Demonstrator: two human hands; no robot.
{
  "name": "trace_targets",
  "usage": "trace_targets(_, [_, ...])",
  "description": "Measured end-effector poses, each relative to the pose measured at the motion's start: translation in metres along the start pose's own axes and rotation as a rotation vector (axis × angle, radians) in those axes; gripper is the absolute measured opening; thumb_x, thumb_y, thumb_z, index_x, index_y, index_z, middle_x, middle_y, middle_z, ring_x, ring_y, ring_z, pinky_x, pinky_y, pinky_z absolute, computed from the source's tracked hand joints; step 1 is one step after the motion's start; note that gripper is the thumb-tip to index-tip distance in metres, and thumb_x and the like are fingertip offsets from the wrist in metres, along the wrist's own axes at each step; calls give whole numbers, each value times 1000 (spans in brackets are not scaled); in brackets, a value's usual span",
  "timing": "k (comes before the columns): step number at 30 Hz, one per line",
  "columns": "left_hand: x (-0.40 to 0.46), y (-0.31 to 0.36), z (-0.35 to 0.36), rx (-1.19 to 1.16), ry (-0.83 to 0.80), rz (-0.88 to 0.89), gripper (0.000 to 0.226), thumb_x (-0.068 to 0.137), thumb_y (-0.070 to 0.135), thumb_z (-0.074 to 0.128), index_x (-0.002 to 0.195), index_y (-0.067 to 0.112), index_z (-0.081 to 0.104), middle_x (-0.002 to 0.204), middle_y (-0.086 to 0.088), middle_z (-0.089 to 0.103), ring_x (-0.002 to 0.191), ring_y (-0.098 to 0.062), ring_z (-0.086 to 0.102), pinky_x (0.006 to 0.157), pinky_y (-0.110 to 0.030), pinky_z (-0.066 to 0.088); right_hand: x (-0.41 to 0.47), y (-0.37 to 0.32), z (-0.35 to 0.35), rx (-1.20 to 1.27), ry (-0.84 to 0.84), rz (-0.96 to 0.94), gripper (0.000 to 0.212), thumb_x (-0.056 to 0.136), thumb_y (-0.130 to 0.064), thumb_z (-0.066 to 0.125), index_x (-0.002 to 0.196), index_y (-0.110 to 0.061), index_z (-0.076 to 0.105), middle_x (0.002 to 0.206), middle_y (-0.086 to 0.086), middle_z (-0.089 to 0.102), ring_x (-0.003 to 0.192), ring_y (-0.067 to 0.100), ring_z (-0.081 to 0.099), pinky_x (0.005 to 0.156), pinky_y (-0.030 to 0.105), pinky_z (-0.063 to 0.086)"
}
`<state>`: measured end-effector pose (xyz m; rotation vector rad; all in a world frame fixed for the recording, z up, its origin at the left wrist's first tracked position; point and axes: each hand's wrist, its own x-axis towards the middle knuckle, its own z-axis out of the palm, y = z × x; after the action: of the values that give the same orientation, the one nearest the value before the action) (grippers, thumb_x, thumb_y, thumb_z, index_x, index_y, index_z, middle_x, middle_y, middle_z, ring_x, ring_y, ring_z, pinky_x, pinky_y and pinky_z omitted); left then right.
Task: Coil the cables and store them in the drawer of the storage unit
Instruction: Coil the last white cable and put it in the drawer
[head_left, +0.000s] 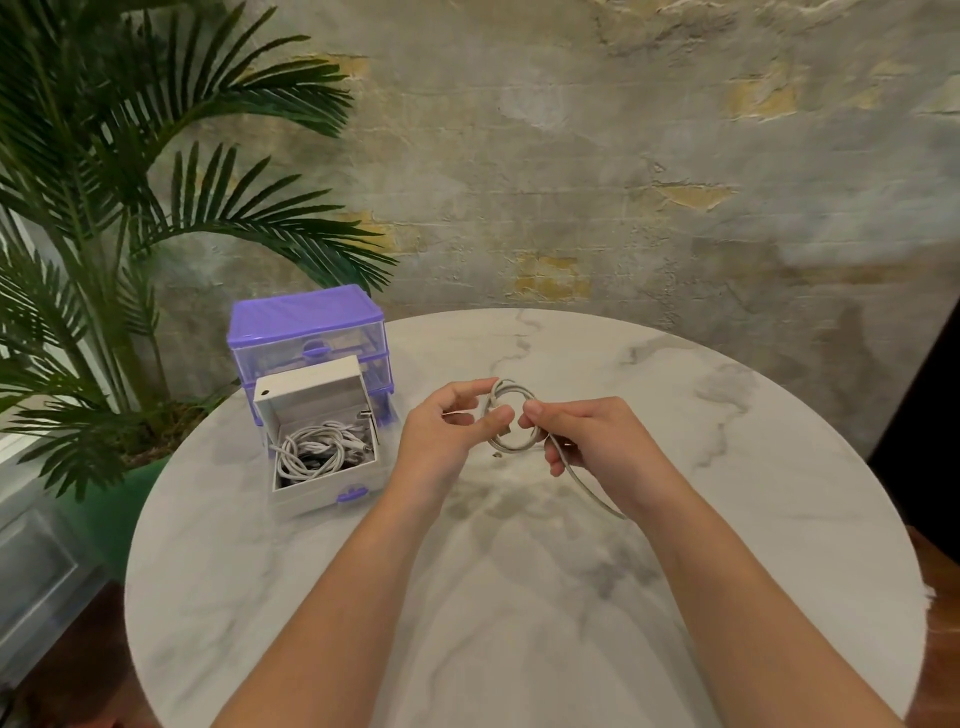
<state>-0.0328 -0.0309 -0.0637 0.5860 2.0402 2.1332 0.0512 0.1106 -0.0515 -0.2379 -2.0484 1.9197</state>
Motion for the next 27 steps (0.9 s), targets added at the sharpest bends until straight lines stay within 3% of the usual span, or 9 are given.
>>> trace_targets(2, [0,0,1,-40,-39,-22,30,75,12,80,100,26,69,102,-1,71,97,-21,66,92,-34,52,-1,-1,1,6,-6,-9,26,90,-22,67,86,2,75,53,-2,56,49,15,48,52,20,46])
trace_targets(6, [0,0,5,-8,-28,4,35,74,6,81,99,21,62,81,-3,71,72,-15,63,88,-43,53,-1,-1,4,32,-13,-27,21,90,-22,66,82,-6,77,53,1,54,50,15,46,53,20,44])
trace_targets(10, [0,-2,7,5,-37,-7,38,77,7,79,106,19,58,75,6,69,74,-14,64,87,-39,53,0,0,2,60,-20,-19,22,90,-24,66,78,-10,77,52,4,51,49,17,45,55,19,43])
trace_targets(14, [-3,1,4,-59,-197,-115,32,81,10,74,111,11,62,84,8,72,80,-10,67,83,-32,54,3,1,-4,102,9,-3,23,90,-23,66,76,-8,76,55,9,50,50,18,44,53,20,42])
trace_targets(18, [-6,3,3,-130,-322,-186,15,87,25,68,99,15,69,92,5,71,81,-6,63,80,-24,52,6,4,-10,124,46,41,23,89,-22,67,82,-2,75,58,9,53,49,17,45,50,20,42])
trace_targets(21, [-6,3,0,-170,-372,-190,24,80,34,67,95,16,71,94,2,70,83,-8,63,87,-27,52,7,5,-12,148,35,64,23,89,-22,68,82,-1,75,69,12,57,51,16,45,53,25,40])
trace_targets(24, [-6,3,-3,-235,-469,-135,40,74,21,69,114,17,65,107,2,71,96,-11,66,86,-25,54,8,3,-14,221,18,104,23,90,-20,65,87,1,73,70,7,61,51,12,46,49,22,42])
trace_targets(27, [-7,2,-2,-206,-468,-52,48,69,9,72,115,18,64,107,3,72,98,-9,67,83,-22,53,7,3,-14,261,-26,144,22,92,-20,63,91,1,70,65,0,62,50,10,46,47,20,41])
